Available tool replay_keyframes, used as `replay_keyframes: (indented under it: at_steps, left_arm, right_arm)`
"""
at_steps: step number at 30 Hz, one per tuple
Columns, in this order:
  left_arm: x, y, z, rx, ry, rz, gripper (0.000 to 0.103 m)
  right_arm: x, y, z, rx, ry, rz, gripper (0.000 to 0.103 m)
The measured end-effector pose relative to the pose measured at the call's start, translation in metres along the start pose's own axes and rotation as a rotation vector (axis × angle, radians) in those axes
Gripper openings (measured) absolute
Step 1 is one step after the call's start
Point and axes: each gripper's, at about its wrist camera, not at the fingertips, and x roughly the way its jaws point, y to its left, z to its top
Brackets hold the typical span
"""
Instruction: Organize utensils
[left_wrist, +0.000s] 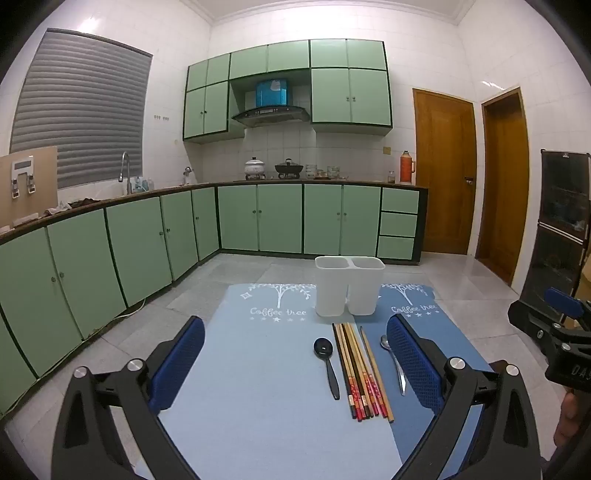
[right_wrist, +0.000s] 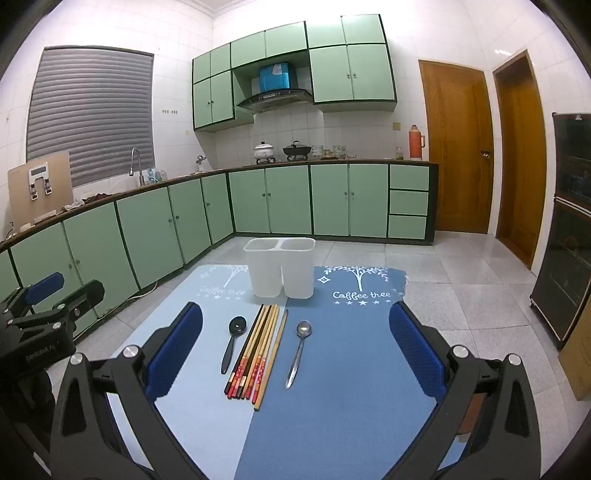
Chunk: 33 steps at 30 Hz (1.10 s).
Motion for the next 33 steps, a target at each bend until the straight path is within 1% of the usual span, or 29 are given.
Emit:
replay_keyframes:
  at_steps: [33]
  left_arm:
    - [-0.0012, -0.0003, -0.0005, 0.004, -0.001, 0.000, 0.095]
  right_arm:
    - [0.0002, -0.0010, -0.0005, 0.004, -0.007, 0.004, 0.098]
